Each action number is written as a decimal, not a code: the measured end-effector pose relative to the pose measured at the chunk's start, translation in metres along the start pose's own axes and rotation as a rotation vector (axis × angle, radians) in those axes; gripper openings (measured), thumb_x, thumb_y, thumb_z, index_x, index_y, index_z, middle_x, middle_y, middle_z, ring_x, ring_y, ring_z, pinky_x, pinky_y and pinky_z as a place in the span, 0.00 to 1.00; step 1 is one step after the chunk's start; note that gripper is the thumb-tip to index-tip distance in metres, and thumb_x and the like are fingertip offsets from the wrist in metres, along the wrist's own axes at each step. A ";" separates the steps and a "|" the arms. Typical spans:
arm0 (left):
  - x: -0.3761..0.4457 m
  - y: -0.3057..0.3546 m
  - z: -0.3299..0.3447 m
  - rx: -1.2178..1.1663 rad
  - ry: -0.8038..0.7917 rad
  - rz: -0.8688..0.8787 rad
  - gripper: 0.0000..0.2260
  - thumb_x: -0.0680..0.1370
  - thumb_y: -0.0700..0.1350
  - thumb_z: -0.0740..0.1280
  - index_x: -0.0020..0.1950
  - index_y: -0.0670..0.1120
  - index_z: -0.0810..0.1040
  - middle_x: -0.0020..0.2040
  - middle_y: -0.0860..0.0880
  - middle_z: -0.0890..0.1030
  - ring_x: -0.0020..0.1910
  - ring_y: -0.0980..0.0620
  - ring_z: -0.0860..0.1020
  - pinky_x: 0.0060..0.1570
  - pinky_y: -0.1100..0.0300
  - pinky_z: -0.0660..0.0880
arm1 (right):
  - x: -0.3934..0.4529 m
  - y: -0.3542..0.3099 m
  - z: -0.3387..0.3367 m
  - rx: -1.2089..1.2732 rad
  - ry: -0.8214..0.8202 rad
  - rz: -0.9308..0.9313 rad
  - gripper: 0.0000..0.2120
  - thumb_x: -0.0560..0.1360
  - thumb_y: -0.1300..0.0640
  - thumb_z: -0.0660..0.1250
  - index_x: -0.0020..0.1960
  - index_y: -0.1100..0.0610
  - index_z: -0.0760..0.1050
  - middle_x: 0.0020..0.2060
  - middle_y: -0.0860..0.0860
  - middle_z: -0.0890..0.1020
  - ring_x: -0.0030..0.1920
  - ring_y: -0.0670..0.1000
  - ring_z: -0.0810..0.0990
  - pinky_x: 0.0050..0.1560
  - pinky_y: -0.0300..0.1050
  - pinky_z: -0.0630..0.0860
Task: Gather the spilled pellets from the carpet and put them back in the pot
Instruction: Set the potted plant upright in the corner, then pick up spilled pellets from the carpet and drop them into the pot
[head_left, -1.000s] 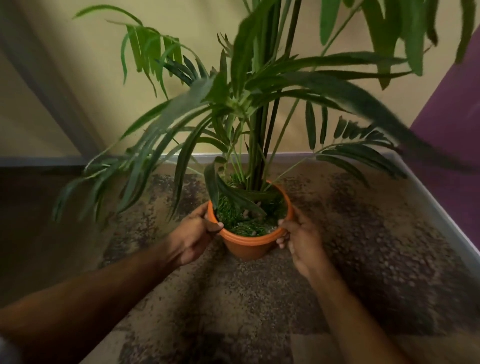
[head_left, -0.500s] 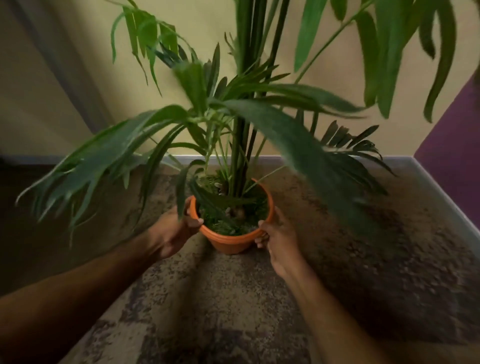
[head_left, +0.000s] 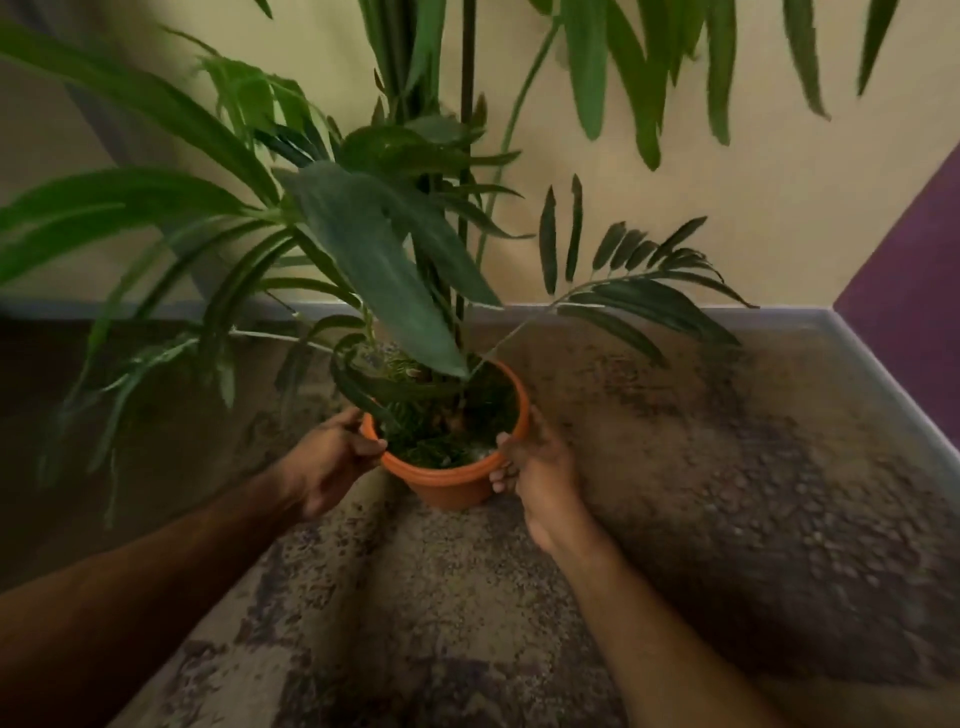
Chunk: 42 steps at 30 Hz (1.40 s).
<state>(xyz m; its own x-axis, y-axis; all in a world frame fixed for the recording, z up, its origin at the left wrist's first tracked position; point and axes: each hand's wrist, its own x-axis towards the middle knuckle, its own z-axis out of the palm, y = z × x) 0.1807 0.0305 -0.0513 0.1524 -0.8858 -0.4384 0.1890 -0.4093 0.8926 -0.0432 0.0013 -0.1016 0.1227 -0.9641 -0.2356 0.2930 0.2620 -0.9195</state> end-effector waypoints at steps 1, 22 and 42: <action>0.001 0.000 0.001 0.066 0.041 0.006 0.23 0.72 0.26 0.58 0.65 0.39 0.73 0.54 0.42 0.75 0.53 0.46 0.74 0.50 0.56 0.69 | 0.000 0.000 -0.001 0.005 0.005 -0.002 0.18 0.76 0.63 0.66 0.61 0.44 0.72 0.27 0.51 0.80 0.24 0.50 0.75 0.24 0.41 0.72; -0.034 -0.128 0.157 0.619 0.369 0.109 0.07 0.74 0.46 0.70 0.44 0.48 0.72 0.46 0.44 0.77 0.49 0.41 0.77 0.51 0.51 0.74 | -0.026 -0.100 -0.128 -1.631 -0.711 0.135 0.08 0.75 0.51 0.68 0.41 0.54 0.73 0.41 0.53 0.76 0.45 0.55 0.77 0.45 0.45 0.71; 0.003 -0.123 0.229 1.097 -0.170 0.455 0.11 0.72 0.52 0.70 0.49 0.61 0.70 0.47 0.62 0.68 0.49 0.59 0.71 0.47 0.64 0.67 | -0.089 -0.083 -0.350 -1.398 -0.119 -0.212 0.20 0.74 0.50 0.69 0.64 0.50 0.74 0.59 0.47 0.76 0.61 0.45 0.72 0.61 0.36 0.66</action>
<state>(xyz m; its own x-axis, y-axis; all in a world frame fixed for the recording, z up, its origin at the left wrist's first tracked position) -0.0639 0.0287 -0.1382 -0.1550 -0.9814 -0.1133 -0.7886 0.0538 0.6125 -0.4108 0.0503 -0.1142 0.2939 -0.9513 -0.0930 -0.8406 -0.2110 -0.4989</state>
